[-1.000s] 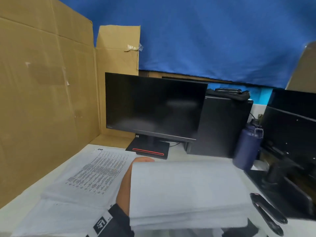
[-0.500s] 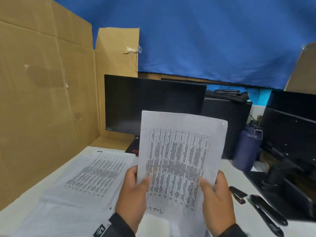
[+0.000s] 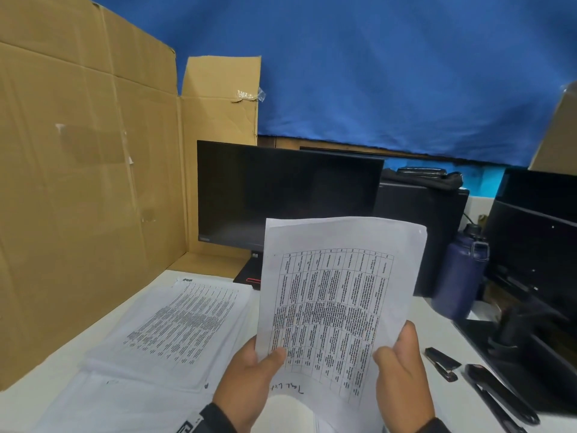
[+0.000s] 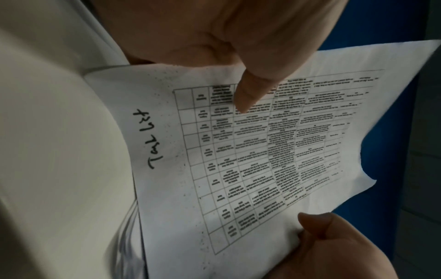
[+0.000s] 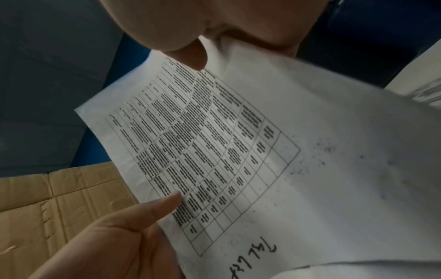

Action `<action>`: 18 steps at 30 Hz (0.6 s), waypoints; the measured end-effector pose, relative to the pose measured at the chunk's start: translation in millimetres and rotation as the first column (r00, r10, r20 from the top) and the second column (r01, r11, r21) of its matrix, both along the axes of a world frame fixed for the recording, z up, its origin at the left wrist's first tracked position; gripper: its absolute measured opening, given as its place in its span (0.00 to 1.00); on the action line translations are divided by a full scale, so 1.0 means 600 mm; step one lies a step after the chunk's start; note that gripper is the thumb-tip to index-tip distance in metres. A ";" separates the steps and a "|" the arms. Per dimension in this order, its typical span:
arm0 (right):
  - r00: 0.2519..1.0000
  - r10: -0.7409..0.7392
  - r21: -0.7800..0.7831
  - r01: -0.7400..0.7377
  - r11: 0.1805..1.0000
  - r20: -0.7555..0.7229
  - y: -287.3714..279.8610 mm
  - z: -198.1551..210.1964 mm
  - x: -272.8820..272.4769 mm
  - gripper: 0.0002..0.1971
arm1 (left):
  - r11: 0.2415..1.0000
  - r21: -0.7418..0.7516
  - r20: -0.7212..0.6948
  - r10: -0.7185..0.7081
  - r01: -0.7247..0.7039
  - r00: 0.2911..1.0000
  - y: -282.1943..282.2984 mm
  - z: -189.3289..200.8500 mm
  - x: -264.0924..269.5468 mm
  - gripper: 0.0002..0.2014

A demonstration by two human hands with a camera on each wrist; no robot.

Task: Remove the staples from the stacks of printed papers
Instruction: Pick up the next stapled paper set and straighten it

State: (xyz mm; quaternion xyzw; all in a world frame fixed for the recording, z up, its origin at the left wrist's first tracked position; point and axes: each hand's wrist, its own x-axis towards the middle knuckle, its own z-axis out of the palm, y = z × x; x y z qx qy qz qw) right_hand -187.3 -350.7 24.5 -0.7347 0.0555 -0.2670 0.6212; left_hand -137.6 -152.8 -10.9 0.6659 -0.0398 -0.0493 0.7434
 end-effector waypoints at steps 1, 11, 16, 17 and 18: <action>1.000 -0.005 -0.005 0.005 1.000 -0.006 0.002 -0.001 -0.001 0.21 | 1.000 0.012 -0.007 0.012 -0.012 1.000 0.001 -0.001 0.000 0.13; 0.990 -0.005 -0.158 -0.017 0.987 -0.140 -0.003 0.012 -0.003 0.20 | 0.987 0.099 0.020 0.126 -0.127 0.992 0.005 0.001 -0.006 0.09; 0.918 -0.222 -0.570 0.380 0.728 0.328 0.003 0.074 -0.056 0.38 | 0.831 0.408 0.391 0.215 -0.378 0.895 0.032 0.112 -0.012 0.13; 0.870 -0.149 -0.610 0.443 0.658 0.471 0.010 0.096 -0.070 0.38 | 0.766 0.477 0.484 0.182 -0.432 0.856 0.036 0.142 -0.010 0.13; 0.830 -0.044 -0.669 0.478 0.570 0.555 0.017 0.115 -0.078 0.35 | 0.689 0.548 0.565 0.113 -0.475 0.817 0.038 0.171 -0.009 0.12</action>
